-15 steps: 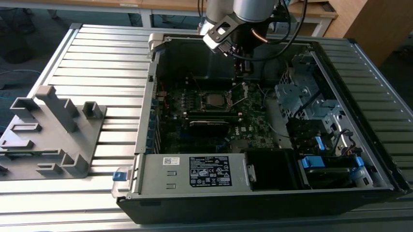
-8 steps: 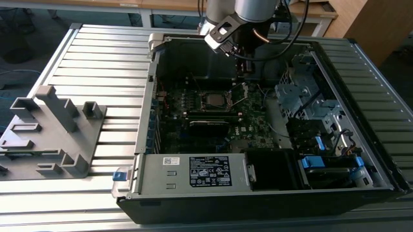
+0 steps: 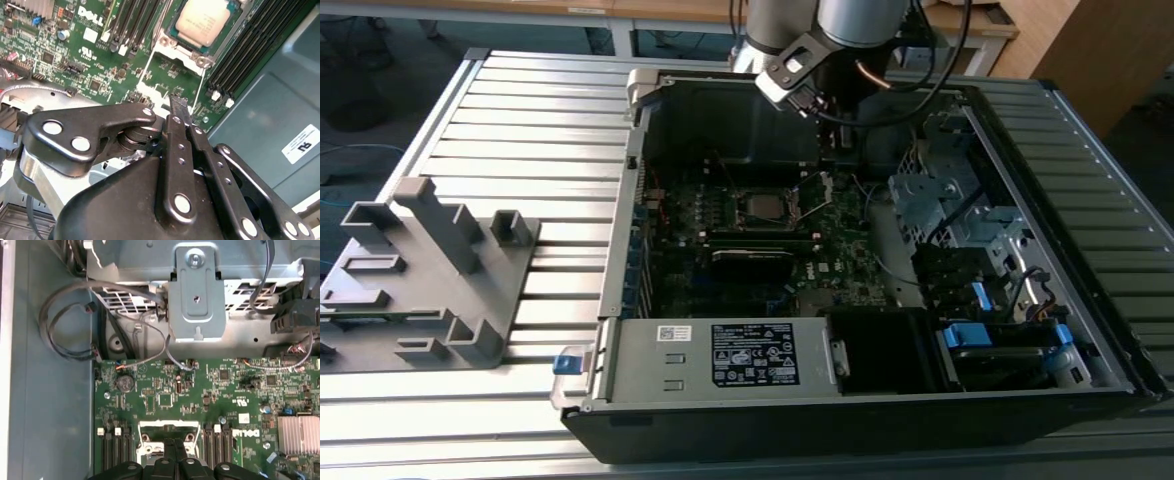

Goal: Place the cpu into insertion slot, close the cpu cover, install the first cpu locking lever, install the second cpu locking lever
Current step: 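Close the cpu cover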

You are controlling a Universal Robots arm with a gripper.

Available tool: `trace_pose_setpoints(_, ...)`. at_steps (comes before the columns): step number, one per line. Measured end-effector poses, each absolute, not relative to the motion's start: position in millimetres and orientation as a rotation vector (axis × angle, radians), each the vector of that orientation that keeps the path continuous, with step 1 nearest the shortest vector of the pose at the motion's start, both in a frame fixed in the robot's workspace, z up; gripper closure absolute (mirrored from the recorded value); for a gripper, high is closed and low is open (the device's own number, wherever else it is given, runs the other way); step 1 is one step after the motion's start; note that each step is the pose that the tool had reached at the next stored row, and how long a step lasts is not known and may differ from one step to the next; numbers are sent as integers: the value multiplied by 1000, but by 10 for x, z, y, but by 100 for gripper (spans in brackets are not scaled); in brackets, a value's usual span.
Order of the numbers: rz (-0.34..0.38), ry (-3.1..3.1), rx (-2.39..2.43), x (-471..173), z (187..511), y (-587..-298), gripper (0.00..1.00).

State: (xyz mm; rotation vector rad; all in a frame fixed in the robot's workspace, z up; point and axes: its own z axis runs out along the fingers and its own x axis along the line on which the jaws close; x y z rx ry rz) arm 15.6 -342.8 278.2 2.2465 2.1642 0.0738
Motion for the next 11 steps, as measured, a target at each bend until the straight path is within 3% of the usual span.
trace_pose_setpoints(11, 74, 2164, 2246, 390, 2775, -3427, 89)
